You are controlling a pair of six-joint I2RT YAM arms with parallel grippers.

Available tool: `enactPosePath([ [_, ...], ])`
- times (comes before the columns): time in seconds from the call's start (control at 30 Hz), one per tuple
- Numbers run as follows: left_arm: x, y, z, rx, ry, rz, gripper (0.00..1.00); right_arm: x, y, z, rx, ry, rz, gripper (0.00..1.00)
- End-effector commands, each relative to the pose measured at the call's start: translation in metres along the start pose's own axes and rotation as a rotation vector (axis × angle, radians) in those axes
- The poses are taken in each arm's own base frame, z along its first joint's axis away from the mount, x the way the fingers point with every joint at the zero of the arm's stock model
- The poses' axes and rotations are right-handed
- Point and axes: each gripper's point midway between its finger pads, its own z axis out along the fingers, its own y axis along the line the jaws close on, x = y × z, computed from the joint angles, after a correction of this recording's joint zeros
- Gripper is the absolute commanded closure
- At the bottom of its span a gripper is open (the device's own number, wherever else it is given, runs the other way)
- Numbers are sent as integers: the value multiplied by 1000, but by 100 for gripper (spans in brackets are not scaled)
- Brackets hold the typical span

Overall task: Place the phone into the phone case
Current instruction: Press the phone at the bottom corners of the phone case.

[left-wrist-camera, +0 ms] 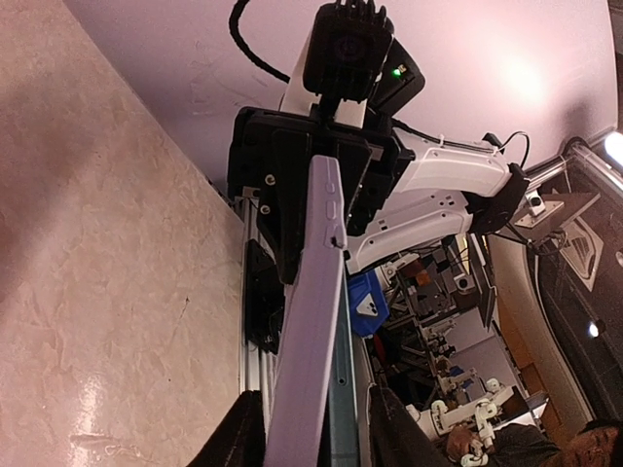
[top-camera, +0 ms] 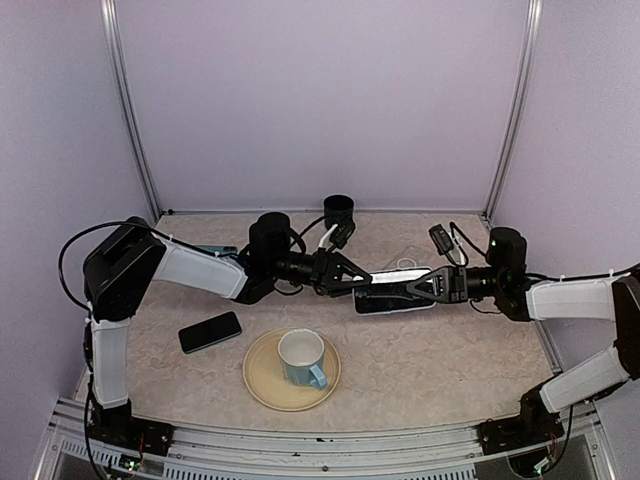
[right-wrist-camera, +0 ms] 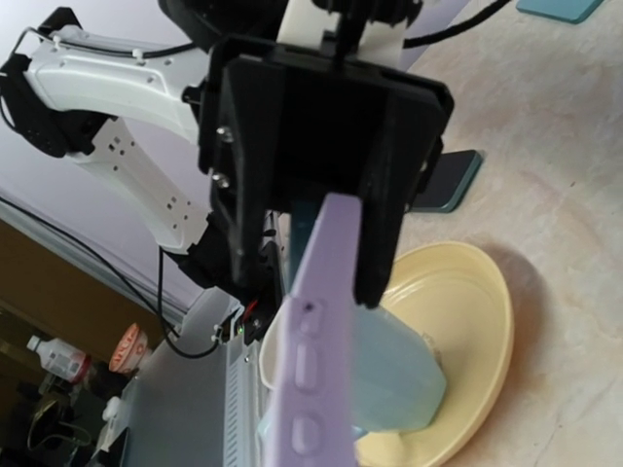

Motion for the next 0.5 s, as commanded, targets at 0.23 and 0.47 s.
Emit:
enactPosePath([
  [0.23,-1,-35,-2,67,-10,69,82,-9,7,2,3,-10,-70,100],
  [0.47,0,-34,-2,67,-11,70,100,-7,3,2,18,-8,-59,100],
])
